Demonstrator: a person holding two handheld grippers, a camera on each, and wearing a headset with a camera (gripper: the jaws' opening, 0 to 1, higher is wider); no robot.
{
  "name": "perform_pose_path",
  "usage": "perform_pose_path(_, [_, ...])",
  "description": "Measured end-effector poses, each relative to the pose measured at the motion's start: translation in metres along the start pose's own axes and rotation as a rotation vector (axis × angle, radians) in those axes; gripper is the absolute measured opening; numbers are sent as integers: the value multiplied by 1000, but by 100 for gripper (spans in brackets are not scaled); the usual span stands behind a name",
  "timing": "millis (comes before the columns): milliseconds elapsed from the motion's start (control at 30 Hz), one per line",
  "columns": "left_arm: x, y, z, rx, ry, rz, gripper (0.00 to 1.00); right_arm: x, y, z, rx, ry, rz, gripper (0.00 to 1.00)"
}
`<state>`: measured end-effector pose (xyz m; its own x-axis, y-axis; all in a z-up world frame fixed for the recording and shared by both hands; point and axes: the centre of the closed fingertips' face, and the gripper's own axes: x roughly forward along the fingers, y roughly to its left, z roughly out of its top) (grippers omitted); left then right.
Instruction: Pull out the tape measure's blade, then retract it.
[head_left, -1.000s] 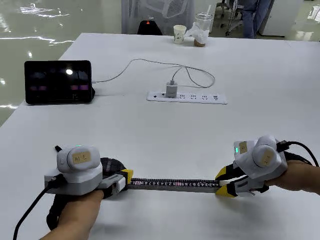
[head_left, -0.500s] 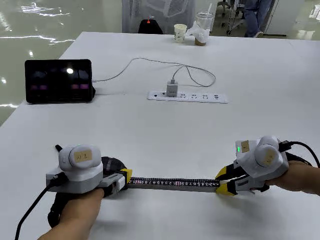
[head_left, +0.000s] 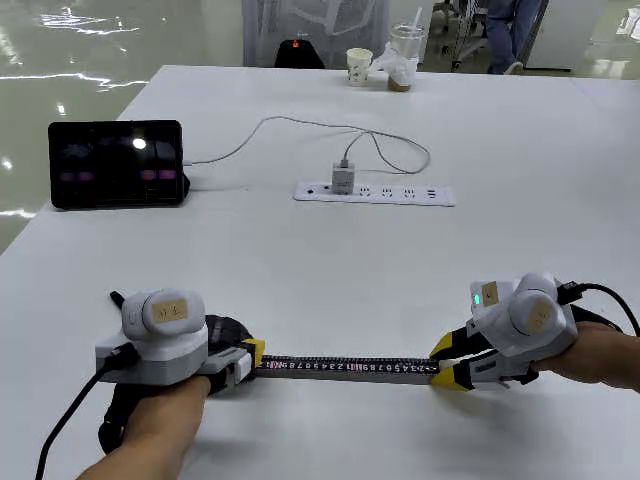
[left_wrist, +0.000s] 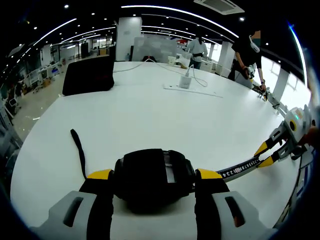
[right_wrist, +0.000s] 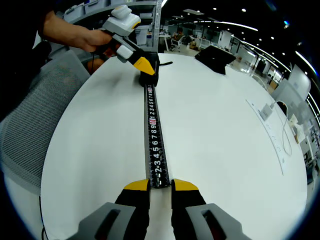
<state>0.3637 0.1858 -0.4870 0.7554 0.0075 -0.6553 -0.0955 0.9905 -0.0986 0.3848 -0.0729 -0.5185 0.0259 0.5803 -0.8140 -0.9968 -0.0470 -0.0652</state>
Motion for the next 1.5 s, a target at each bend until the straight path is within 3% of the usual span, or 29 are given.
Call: perform_pose_path(1500, [1,1,-1,10,27,19,57,-1,1,-1,-11,9,1,9])
